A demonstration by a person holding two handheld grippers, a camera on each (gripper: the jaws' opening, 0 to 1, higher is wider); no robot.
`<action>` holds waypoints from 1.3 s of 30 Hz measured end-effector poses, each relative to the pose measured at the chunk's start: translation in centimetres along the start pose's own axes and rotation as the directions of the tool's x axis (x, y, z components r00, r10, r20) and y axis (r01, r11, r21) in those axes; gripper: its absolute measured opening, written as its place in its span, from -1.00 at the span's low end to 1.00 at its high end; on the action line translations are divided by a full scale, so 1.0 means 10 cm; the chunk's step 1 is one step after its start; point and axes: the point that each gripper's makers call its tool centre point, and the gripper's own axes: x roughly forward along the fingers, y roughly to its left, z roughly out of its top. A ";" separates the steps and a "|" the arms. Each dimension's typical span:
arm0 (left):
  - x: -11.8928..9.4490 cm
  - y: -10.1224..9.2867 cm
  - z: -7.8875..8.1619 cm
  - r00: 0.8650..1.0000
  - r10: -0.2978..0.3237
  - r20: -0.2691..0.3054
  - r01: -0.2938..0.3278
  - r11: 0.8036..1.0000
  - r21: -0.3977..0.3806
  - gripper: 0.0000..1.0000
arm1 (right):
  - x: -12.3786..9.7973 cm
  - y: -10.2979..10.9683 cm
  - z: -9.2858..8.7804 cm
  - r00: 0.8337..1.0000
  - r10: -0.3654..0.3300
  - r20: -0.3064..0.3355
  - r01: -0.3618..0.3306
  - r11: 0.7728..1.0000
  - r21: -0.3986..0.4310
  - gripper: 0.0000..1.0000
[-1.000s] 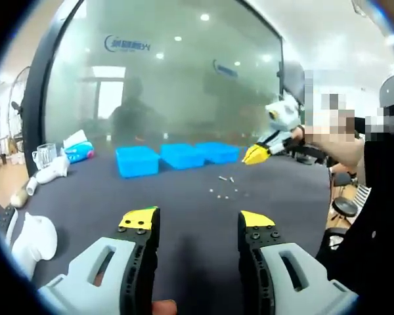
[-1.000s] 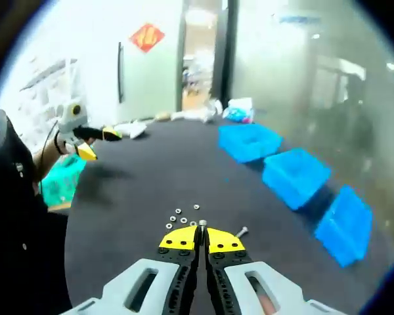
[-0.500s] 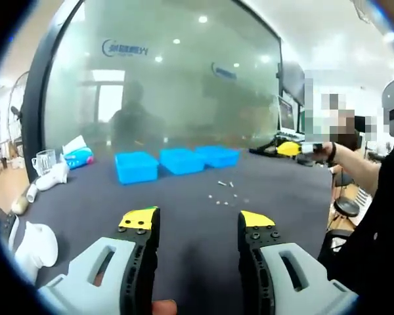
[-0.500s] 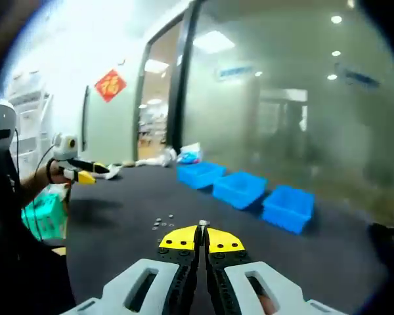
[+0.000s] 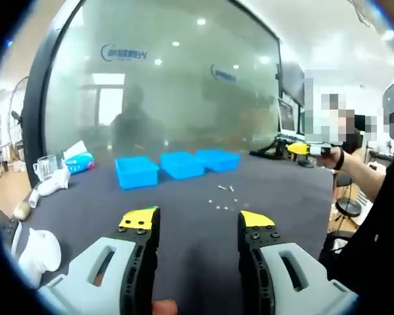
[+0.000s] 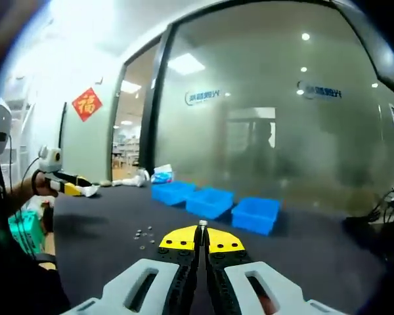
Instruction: Sort the screws, nuts, and washers into the corresponding bins
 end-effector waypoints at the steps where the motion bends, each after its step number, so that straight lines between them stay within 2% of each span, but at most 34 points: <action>1: 0.00 0.00 0.01 1.000 0.002 0.002 -0.002 1.000 0.000 -0.07 | 0.02 -0.02 0.00 1.000 -0.008 0.003 0.008 1.000 0.002 -0.98; 10: -0.02 0.06 0.02 1.000 0.022 0.009 -0.022 1.000 -0.001 -0.07 | 0.24 -0.28 0.01 0.995 -0.102 0.000 0.102 0.994 0.031 -0.98; 15: -0.03 0.07 0.02 0.999 0.036 0.011 -0.036 0.999 0.007 -0.07 | 0.57 -0.44 0.04 0.992 -0.123 -0.005 0.123 0.992 0.017 -0.98; 23: -0.04 0.07 0.03 0.999 0.036 0.018 -0.036 0.999 0.004 -0.07 | 1.29 -0.68 0.08 0.992 -0.121 -0.034 0.121 0.993 0.012 -0.98; 27: -0.03 0.05 0.03 0.999 0.031 0.020 -0.031 1.000 0.003 -0.08 | 1.61 -0.79 0.01 0.988 -0.127 -0.087 0.129 0.991 0.017 -0.98; 29: -0.03 0.05 0.03 0.999 0.032 0.022 -0.032 0.999 0.002 -0.08 | 1.85 -0.90 -0.03 0.984 -0.136 -0.117 0.136 0.991 -0.002 -0.98; 36: -0.04 0.04 0.03 0.999 0.031 0.021 -0.031 1.000 0.003 -0.08 | 2.20 -1.04 -0.16 0.969 -0.159 -0.188 0.149 0.987 -0.065 -0.98; 39: -0.05 0.05 0.03 0.999 0.033 0.021 -0.033 0.999 0.001 -0.08 | 2.31 -1.10 -0.21 0.964 -0.167 -0.206 0.160 0.986 -0.049 -0.98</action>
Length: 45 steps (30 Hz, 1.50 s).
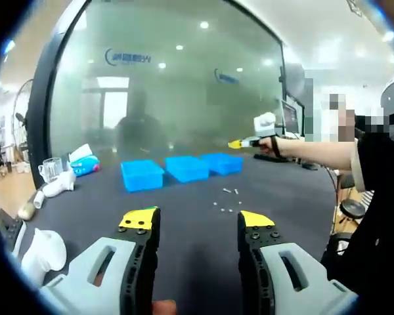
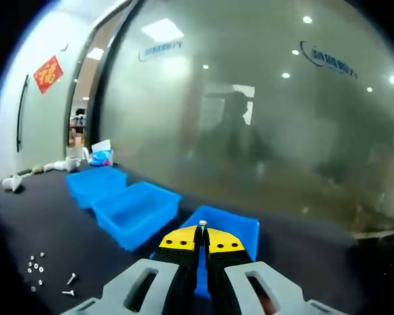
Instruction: Sort the screws, nuts, and washers into the corresponding bins
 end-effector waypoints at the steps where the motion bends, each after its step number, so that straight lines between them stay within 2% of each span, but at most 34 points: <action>1: 0.00 0.00 0.00 1.000 0.001 -0.001 -0.001 1.000 -0.001 -0.08 | 0.02 -0.02 -0.02 1.000 -0.006 -0.008 0.006 1.000 0.011 -0.98; 9: -0.01 0.01 0.00 1.000 0.005 0.001 -0.005 1.000 -0.001 -0.08 | 0.12 -0.16 -0.12 0.999 -0.038 -0.029 0.039 0.998 0.046 -0.98; 16: -0.02 0.00 -0.01 1.000 0.006 -0.006 -0.006 1.000 0.004 -0.08 | 0.11 -0.16 -0.17 0.999 -0.018 -0.026 0.019 0.999 0.026 -0.96; 18: -0.02 0.00 0.00 1.000 0.005 -0.004 -0.005 1.000 0.004 -0.08 | 0.11 -0.16 -0.16 1.000 -0.021 -0.015 0.020 0.999 -0.033 -0.85; 20: -0.01 -0.02 0.01 1.000 -0.001 -0.001 0.001 1.000 -0.004 -0.08 | 0.10 -0.16 -0.15 1.000 -0.017 -0.003 0.017 0.999 -0.042 -0.67; 26: -0.01 -0.03 0.02 1.000 -0.001 -0.005 0.001 1.000 0.008 -0.08 | 0.02 -0.10 -0.14 1.000 0.000 0.019 0.000 1.000 -0.029 -0.56; 30: -0.02 -0.03 0.03 1.000 0.001 -0.005 -0.001 1.000 0.016 -0.08 | -0.11 -0.01 -0.18 0.999 0.027 0.037 -0.027 1.000 -0.007 -0.54; 36: -0.02 -0.01 0.03 1.000 0.005 -0.007 -0.005 1.000 0.017 -0.08 | -0.38 0.13 -0.25 0.996 0.058 0.066 -0.056 0.998 -0.031 -0.53; 45: 0.01 0.01 0.02 1.000 0.005 -0.008 -0.005 1.000 0.014 -0.08 | -1.06 0.42 -0.22 0.983 0.120 0.142 -0.116 0.993 -0.034 -0.48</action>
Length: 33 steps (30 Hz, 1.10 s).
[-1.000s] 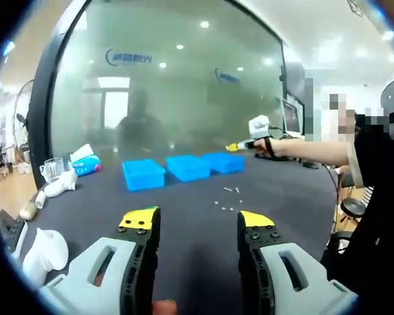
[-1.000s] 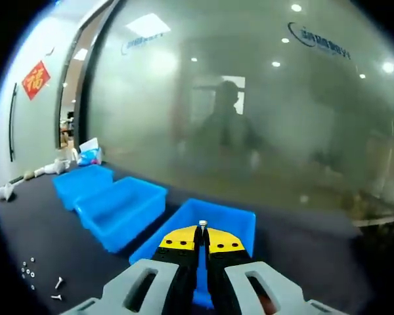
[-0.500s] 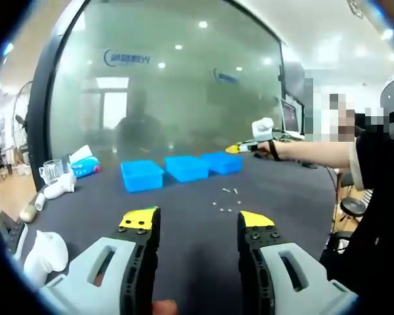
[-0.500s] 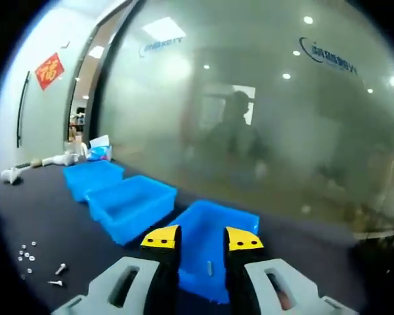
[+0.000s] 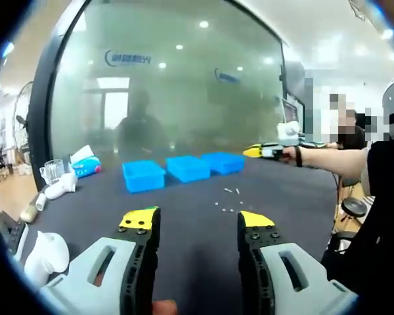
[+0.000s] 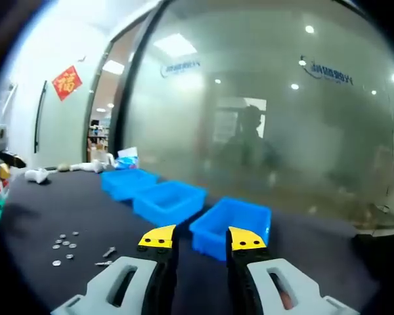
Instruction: Sort the screws, nuts, and washers into the corresponding bins
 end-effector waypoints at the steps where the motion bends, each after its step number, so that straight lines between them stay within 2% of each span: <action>1: 0.00 0.00 0.00 1.000 -0.002 0.000 0.002 1.000 0.001 -0.08 | -0.08 0.03 0.01 1.000 0.002 0.008 -0.002 1.000 0.004 -0.48; 3: 0.00 -0.01 0.01 1.000 -0.004 0.002 0.004 1.000 0.001 -0.08 | -0.20 0.08 0.00 1.000 0.010 0.017 -0.011 1.000 0.015 -0.48; 8: 0.00 -0.04 0.02 1.000 -0.008 0.005 0.008 1.000 0.001 -0.08 | -0.68 0.24 -0.07 0.999 0.004 0.039 -0.005 1.000 0.001 -0.47; 12: -0.01 -0.04 0.01 1.000 -0.006 0.006 0.006 1.000 0.000 -0.08 | -0.95 0.35 -0.17 1.000 -0.005 0.030 0.005 1.000 -0.010 -0.47; 14: -0.02 -0.04 0.01 1.000 -0.005 0.006 0.005 1.000 0.001 -0.08 | -1.09 0.42 -0.21 1.000 -0.003 0.029 0.002 1.000 0.029 -0.47; 19: -0.05 -0.05 0.01 1.000 -0.004 0.006 0.004 1.000 0.002 -0.08 | -1.39 0.51 -0.30 0.999 -0.026 0.028 0.025 0.998 0.061 -0.47; 25: -0.06 -0.06 0.00 1.000 -0.004 0.006 0.004 1.000 -0.002 -0.08 | -1.54 0.68 -0.33 1.000 -0.023 0.018 0.021 0.998 0.062 -0.47; 33: -0.08 -0.06 0.00 1.000 -0.003 0.009 0.003 1.000 -0.002 -0.08 | -1.51 0.80 -0.37 1.000 0.017 -0.022 -0.016 0.998 0.059 -0.48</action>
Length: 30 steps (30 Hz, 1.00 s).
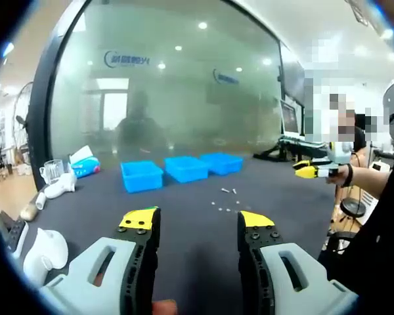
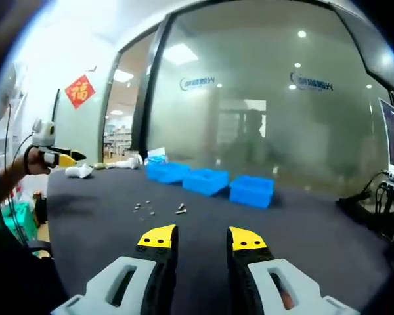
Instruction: Sort the screws, nuts, and washers into the corresponding bins
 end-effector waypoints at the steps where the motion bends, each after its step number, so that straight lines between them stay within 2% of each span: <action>1: 0.00 0.01 0.00 1.000 0.003 0.000 -0.003 1.000 0.001 -0.08 | 0.01 0.01 -0.01 1.000 0.002 -0.010 -0.002 1.000 0.001 -0.48; 6: -0.03 0.04 -0.03 1.000 0.012 -0.001 -0.012 1.000 -0.002 -0.08 | 0.05 0.06 -0.08 0.997 -0.006 -0.080 0.006 1.000 -0.001 -0.48; 10: -0.03 0.06 -0.06 1.000 0.012 -0.006 -0.012 1.000 -0.007 -0.08 | 0.12 0.11 -0.07 0.994 -0.003 -0.107 0.002 1.000 -0.008 -0.49; 14: -0.02 0.06 -0.08 1.000 0.005 -0.005 -0.005 1.000 -0.016 -0.08 | 0.26 0.25 -0.01 0.987 0.040 -0.156 -0.049 0.997 -0.053 -0.49; 16: -0.01 0.05 -0.09 1.000 0.001 -0.001 -0.001 1.000 -0.025 -0.08 | 0.37 0.31 0.06 0.985 0.060 -0.161 -0.070 0.996 -0.062 -0.49; 23: 0.00 0.04 -0.12 1.000 -0.008 0.001 0.008 0.999 -0.039 -0.08 | 0.73 0.52 0.14 0.962 0.136 -0.237 -0.156 0.985 -0.068 -0.50; 28: 0.00 0.06 -0.13 1.000 -0.005 0.004 0.005 0.999 -0.044 -0.08 | 1.05 0.60 0.19 0.948 0.175 -0.265 -0.202 0.976 -0.079 -0.51; 30: 0.00 0.07 -0.14 1.000 -0.005 0.003 0.005 0.999 -0.044 -0.08 | 1.16 0.67 0.17 0.931 0.213 -0.296 -0.241 0.969 -0.060 -0.53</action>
